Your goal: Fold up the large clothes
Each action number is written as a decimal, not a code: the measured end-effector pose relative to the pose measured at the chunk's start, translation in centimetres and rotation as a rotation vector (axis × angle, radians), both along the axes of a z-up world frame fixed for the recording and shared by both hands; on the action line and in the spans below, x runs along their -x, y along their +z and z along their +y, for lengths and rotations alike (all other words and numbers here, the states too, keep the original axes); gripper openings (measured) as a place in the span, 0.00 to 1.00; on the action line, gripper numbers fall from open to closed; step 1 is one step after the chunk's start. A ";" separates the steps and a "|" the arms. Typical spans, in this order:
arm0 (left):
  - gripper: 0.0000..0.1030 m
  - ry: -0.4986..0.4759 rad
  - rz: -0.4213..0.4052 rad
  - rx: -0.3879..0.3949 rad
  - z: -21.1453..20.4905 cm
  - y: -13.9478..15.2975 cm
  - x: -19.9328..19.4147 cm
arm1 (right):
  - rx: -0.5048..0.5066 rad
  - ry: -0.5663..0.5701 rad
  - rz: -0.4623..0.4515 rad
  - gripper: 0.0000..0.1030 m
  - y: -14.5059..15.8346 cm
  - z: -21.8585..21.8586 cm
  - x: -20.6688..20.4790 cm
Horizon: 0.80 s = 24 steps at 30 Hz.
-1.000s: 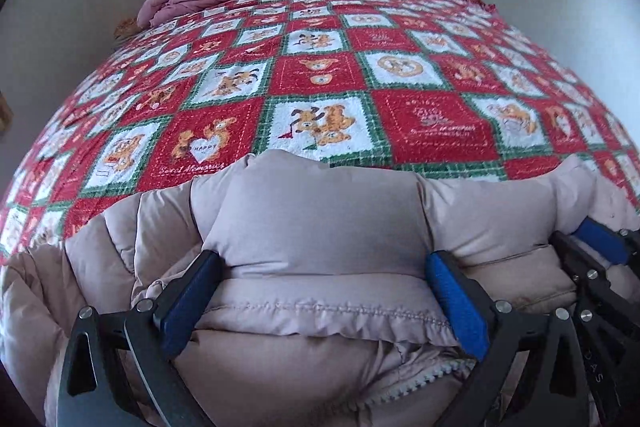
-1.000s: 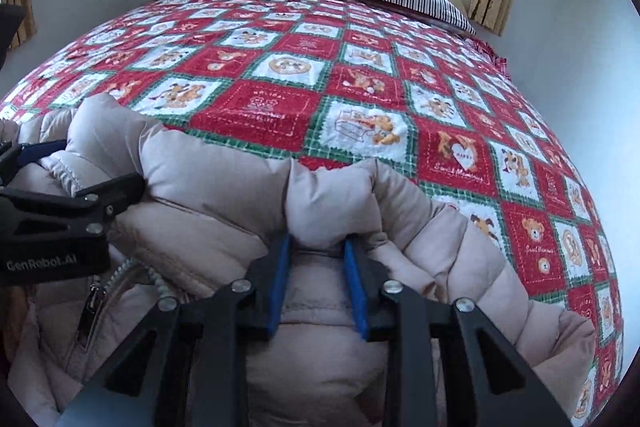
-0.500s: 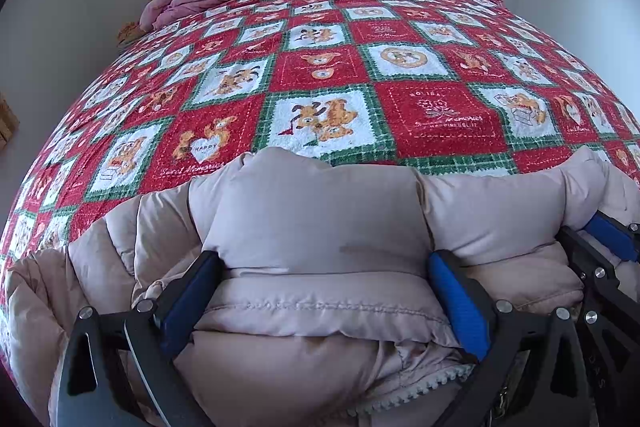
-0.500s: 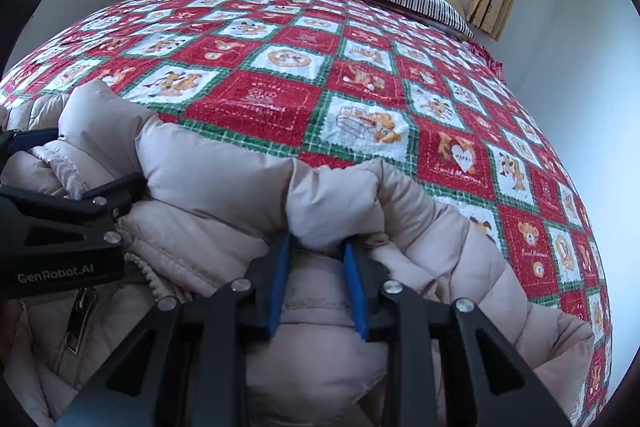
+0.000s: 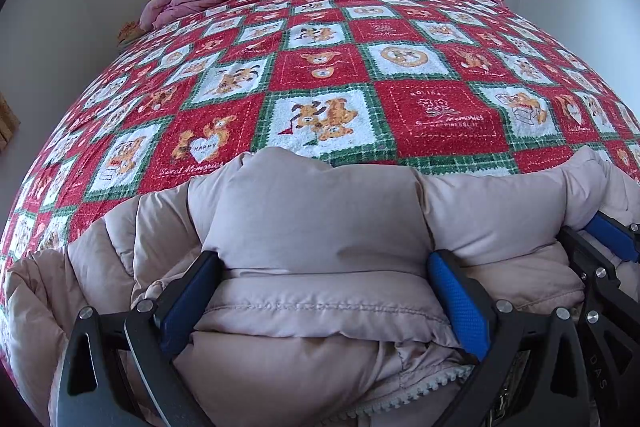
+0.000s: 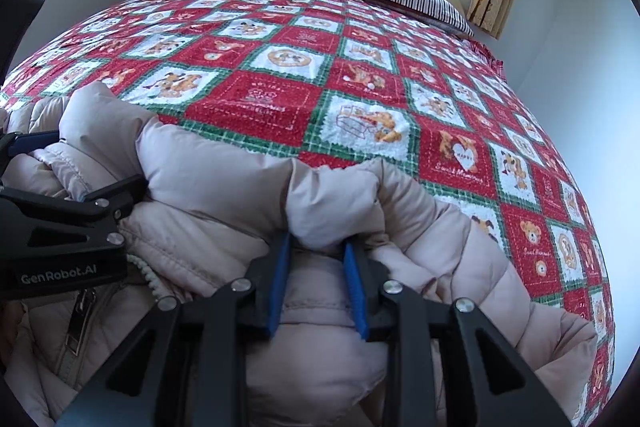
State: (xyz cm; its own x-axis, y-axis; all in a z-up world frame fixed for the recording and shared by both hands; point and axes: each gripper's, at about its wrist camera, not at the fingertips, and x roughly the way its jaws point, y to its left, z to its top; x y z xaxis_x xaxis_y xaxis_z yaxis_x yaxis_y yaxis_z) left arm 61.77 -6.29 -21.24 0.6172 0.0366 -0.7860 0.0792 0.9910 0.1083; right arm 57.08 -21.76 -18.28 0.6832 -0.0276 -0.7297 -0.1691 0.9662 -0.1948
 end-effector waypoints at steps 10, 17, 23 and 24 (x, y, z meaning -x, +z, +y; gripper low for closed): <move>1.00 0.000 0.003 -0.002 -0.1 0.0 0.0 | -0.002 -0.001 0.002 0.31 0.0 0.0 -0.1; 1.00 -0.001 0.002 -0.004 -0.2 0.0 -0.1 | 0.004 -0.002 0.002 0.31 -0.1 0.0 -0.2; 0.99 0.005 0.014 0.018 0.9 2.2 0.5 | -0.004 0.002 0.010 0.31 0.0 0.0 -0.4; 0.99 0.016 -0.010 0.027 1.5 3.1 1.1 | -0.009 0.005 0.012 0.31 0.2 -0.1 -0.4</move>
State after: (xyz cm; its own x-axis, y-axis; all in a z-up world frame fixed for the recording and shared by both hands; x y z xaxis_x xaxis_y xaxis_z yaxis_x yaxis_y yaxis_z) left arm 60.67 -4.78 -18.18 0.6246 0.0254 -0.7806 0.0628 0.9946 0.0826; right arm 57.45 -21.83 -18.10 0.6747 -0.0174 -0.7378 -0.1762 0.9670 -0.1840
